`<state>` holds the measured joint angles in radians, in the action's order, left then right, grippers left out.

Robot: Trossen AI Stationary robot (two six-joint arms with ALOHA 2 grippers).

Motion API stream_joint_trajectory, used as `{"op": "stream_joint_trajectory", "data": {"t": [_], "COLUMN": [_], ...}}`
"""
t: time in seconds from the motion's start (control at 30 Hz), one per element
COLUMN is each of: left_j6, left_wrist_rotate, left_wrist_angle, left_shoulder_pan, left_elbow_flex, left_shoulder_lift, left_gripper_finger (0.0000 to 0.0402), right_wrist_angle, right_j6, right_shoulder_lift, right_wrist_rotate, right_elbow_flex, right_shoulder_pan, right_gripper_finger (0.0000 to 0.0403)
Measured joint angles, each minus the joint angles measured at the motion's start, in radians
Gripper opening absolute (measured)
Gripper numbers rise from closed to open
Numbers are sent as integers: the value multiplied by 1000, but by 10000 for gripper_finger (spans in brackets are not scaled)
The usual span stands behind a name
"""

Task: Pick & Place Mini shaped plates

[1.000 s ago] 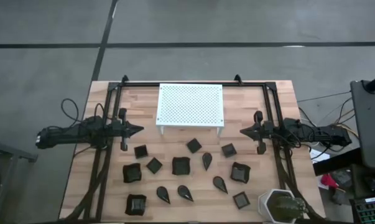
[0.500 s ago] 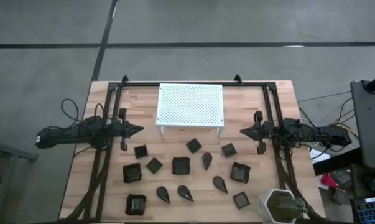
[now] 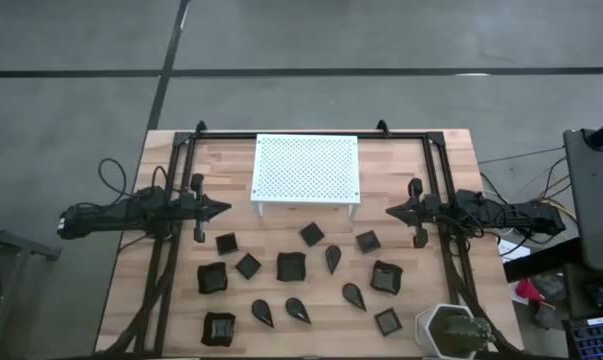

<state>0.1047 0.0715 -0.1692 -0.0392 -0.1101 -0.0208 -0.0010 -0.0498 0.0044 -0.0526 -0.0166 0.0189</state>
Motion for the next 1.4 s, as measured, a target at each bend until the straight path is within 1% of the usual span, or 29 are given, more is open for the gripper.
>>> {"op": "stream_joint_trajectory", "data": {"t": [0.47, 0.57, 0.73, 0.83, 1.03, 1.13, 1.23, 1.4], "left_j6": [0, 0, 0, 0, 0, 6, 24, 23], "left_wrist_rotate": [0, 0, 0, 0, 0, 0, 0, 1], "left_wrist_angle": [0, 0, 0, 0, 0, 0, 0, 0], "left_shoulder_pan": [0, 0, 0, 0, 0, 0, 0, 0], "left_elbow_flex": [0, 0, 0, 0, 0, 0, 0, 0], "left_shoulder_lift": [0, 0, 0, 0, 0, 0, 0, 0], "left_gripper_finger": [0, 0, 0, 0, 0, 0, 0, 0], "right_wrist_angle": [19, 52, 179, 223, 232, 196, 149, 87], "right_j6": [-11, -58, -200, -226, -333, -407, -475, -645], "right_shoulder_lift": [0, 1, 0, 0, 14, 47, 110, 259], "right_wrist_rotate": [-1, -7, 1, 0, 1, 9, 7, 13], "right_elbow_flex": [0, 0, 0, 0, 0, 0, 0, -16], "right_shoulder_pan": [0, 0, 0, 0, 2, 3, 3, 3], "right_gripper_finger": [8, 8, 8, 8, 8, 8, 14, 48]}}
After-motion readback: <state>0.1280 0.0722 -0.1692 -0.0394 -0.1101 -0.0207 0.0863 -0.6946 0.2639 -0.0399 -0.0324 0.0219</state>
